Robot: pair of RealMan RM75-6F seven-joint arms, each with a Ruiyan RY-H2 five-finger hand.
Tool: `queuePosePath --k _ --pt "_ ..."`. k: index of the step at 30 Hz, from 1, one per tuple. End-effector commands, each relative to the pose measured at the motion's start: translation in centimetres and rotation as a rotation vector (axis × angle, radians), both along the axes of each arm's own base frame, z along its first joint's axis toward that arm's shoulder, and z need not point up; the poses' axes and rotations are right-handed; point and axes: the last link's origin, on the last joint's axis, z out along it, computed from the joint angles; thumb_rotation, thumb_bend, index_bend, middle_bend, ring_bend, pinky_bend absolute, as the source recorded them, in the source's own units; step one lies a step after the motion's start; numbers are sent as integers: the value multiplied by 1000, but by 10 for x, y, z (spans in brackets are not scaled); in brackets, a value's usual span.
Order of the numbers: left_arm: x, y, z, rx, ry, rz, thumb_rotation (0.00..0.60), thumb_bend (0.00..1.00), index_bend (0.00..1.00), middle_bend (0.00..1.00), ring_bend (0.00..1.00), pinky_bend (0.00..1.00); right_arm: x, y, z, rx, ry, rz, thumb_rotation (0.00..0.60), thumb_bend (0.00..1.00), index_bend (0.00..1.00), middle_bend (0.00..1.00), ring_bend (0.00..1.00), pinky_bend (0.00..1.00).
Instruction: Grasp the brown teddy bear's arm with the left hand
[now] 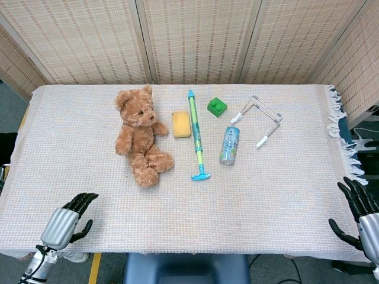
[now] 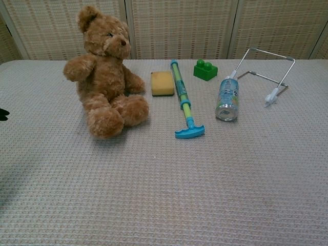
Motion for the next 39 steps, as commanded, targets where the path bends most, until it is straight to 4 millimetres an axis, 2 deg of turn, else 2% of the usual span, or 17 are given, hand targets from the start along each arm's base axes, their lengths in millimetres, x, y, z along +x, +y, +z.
queuePosePath --k 1,9,15,19,22,23,25,33,39 --pt "0 1 0 17 -6 12 600 453 136 147 133 446 0 0 -1 10 -4 -4 600 185 0 0 0 172" --pt "-1 4 -4 74 -12 51 600 452 135 168 149 472 3 0 -6 48 -16 16 600 186 0 0 0 178" --pt "3 27 -14 136 -52 130 600 452 65 153 154 446 4 0 -5 46 -42 60 600 145 0 0 0 178" --pt "7 34 -16 147 -74 146 600 448 17 124 146 398 4 -1 -5 48 -46 56 600 137 0 0 0 178" --pt "19 58 -20 186 -125 174 600 447 0 90 104 317 4 1 -5 56 -47 56 600 136 0 0 0 178" --pt "27 74 -25 195 -158 207 600 447 0 85 98 302 4 1 -6 66 -50 51 600 136 0 0 0 178" --pt "34 89 -31 193 -186 245 600 441 0 75 94 286 3 0 -6 84 -52 42 600 136 0 0 0 178" --pt "61 128 -44 175 -285 334 600 409 0 71 94 277 3 1 -6 125 -51 38 600 136 0 0 0 178" --pt "80 153 -53 224 -377 401 600 410 0 82 104 287 4 1 -7 133 -50 31 600 136 0 0 0 178"
